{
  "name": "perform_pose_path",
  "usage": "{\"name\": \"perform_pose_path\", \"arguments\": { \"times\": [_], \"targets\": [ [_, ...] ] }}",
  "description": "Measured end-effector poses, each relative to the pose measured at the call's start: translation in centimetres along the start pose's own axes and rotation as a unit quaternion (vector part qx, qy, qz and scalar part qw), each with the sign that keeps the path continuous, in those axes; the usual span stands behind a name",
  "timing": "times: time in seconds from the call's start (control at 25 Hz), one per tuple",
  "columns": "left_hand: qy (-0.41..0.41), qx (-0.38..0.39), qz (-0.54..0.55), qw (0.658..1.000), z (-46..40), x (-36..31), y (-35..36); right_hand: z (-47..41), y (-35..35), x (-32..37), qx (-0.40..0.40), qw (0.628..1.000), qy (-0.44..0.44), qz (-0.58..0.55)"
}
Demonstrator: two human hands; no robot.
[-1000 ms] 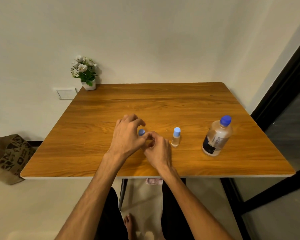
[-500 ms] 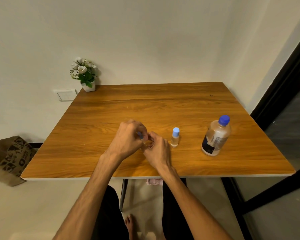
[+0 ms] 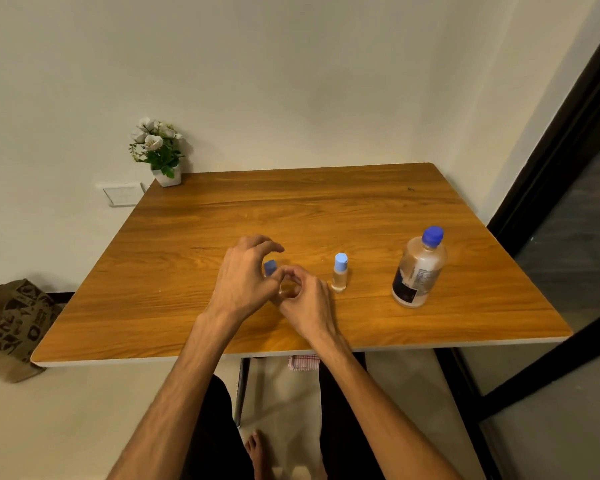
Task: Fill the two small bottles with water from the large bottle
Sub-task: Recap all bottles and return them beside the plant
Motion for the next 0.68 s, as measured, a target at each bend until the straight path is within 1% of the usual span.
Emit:
{"name": "perform_pose_path", "arguments": {
  "times": [0.08,0.16,0.2,0.24,0.32,0.4,0.44,0.48,0.56,0.64,0.68],
  "targets": [
    [0.019,-0.054,0.035,0.998,0.5,-1.7,-1.5,1.4,-1.7,1.2,-0.010,0.999,-0.023,-0.026],
    [0.043,-0.120,0.113,0.985,0.9,-4.7,-2.8,3.2,-5.8,2.2,-0.082,0.994,-0.047,-0.048],
    [0.056,-0.128,0.157,0.978,1.0,-6.8,-2.7,4.4,-8.5,2.6,-0.131,0.988,-0.061,-0.056],
    [0.070,-0.117,0.194,0.971,1.0,-9.3,-2.0,5.7,-11.5,2.8,-0.185,0.978,-0.073,-0.059],
    [0.081,-0.070,0.230,0.967,0.7,-14.1,0.2,8.3,-17.5,2.7,-0.283,0.954,-0.078,-0.061],
    [0.053,-0.024,0.243,0.968,-0.1,-17.0,3.1,9.9,-22.3,2.0,-0.345,0.934,-0.064,-0.063],
    [0.037,-0.003,0.247,0.968,-0.6,-17.9,4.3,9.9,-23.9,1.5,-0.352,0.933,-0.049,-0.053],
    [0.024,0.014,0.247,0.969,-1.2,-18.4,5.3,9.2,-24.8,0.9,-0.344,0.938,-0.026,-0.031],
    [0.011,0.029,0.237,0.971,-2.2,-19.1,6.6,7.0,-25.2,-0.5,-0.292,0.956,0.021,0.007],
    [0.008,0.038,0.238,0.971,-3.0,-19.4,7.1,5.0,-24.4,-1.4,-0.241,0.969,0.043,-0.002],
    [0.009,0.034,0.242,0.970,-3.4,-19.5,7.0,4.2,-24.2,-1.6,-0.231,0.972,0.043,-0.007]
  ]
}}
Point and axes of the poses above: each hand's wrist, its own z-axis away from the middle knuckle, its own y-axis out of the palm, x = y × z, the point moved 10 cm from there along -z, towards the middle knuckle, and after that the axes turned 15 degrees about -z, right-handed, at the moved point
